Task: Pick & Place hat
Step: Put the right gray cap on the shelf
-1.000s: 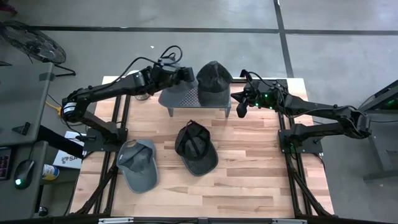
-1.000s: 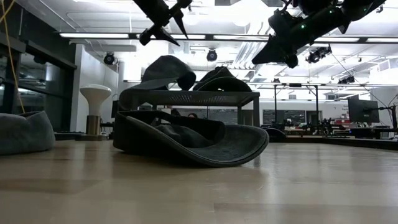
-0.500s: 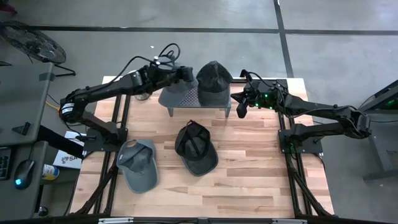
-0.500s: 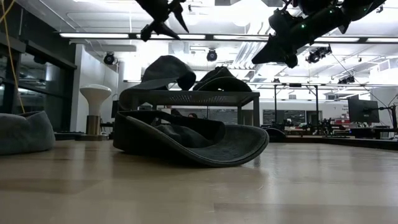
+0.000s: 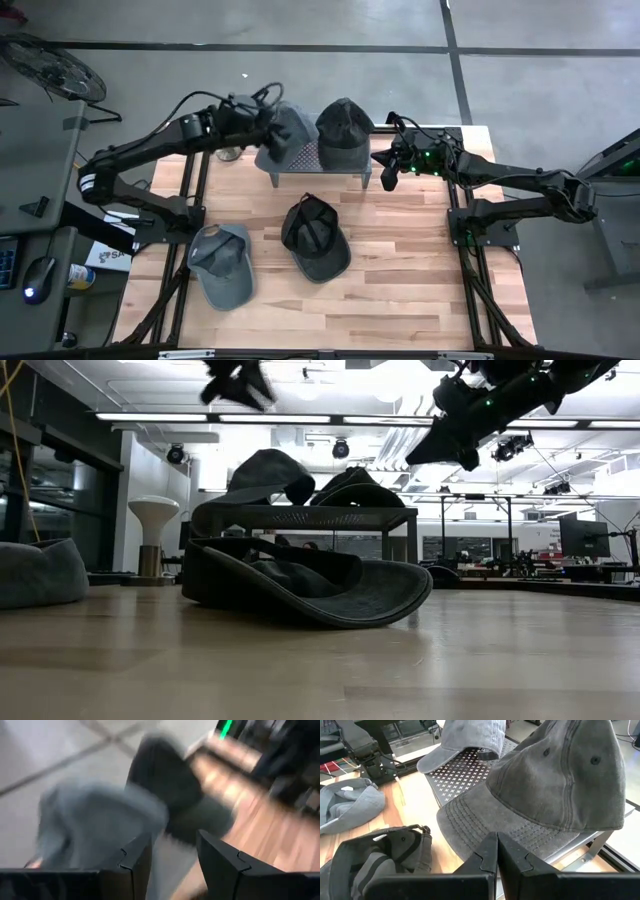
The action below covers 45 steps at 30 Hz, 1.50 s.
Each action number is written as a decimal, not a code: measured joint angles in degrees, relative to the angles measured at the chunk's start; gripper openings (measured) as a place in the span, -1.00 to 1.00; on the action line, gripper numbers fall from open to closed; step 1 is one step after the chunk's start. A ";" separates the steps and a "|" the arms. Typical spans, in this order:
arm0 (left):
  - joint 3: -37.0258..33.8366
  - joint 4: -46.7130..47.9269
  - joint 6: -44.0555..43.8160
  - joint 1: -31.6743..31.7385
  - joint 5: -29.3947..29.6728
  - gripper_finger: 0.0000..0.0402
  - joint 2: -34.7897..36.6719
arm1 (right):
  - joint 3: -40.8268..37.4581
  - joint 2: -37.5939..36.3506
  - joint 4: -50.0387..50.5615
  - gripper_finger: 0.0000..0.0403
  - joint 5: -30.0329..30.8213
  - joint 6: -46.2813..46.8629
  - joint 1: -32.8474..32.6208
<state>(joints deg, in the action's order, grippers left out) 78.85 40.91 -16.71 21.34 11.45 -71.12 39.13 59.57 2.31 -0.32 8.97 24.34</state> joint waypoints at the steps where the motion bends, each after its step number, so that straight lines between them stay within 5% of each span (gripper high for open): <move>1: 0.00 3.27 -0.08 0.00 -0.02 -0.25 0.20 | 0.00 0.00 -0.02 -1.00 0.02 0.00 0.00; 11: -0.02 27.10 3.53 -4.44 0.34 -0.25 -0.40 | 0.00 0.00 0.00 -1.00 0.79 0.00 0.00; 24: -2.45 29.08 13.97 -17.73 4.84 -0.24 -0.34 | 0.00 0.00 -0.01 -1.00 1.22 0.09 0.00; 30: -6.19 26.43 13.94 -18.14 0.89 0.02 -0.32 | 0.00 0.00 0.00 -1.00 1.22 0.07 0.00; 36: -11.26 22.93 14.05 -18.12 10.92 0.37 -0.32 | 0.00 0.00 0.02 -1.00 1.18 -0.35 0.00; 41: -14.35 21.63 13.68 -18.10 20.81 0.38 -0.32 | 0.00 0.00 0.02 -1.00 0.80 -1.36 0.00; 45: -16.86 20.45 15.43 -18.10 22.57 0.33 -0.32 | 0.00 0.00 0.07 -1.00 0.74 -1.83 0.00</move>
<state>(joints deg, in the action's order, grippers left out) 61.98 61.35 -1.28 3.25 34.02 -71.44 39.13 59.57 2.37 0.43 7.14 24.34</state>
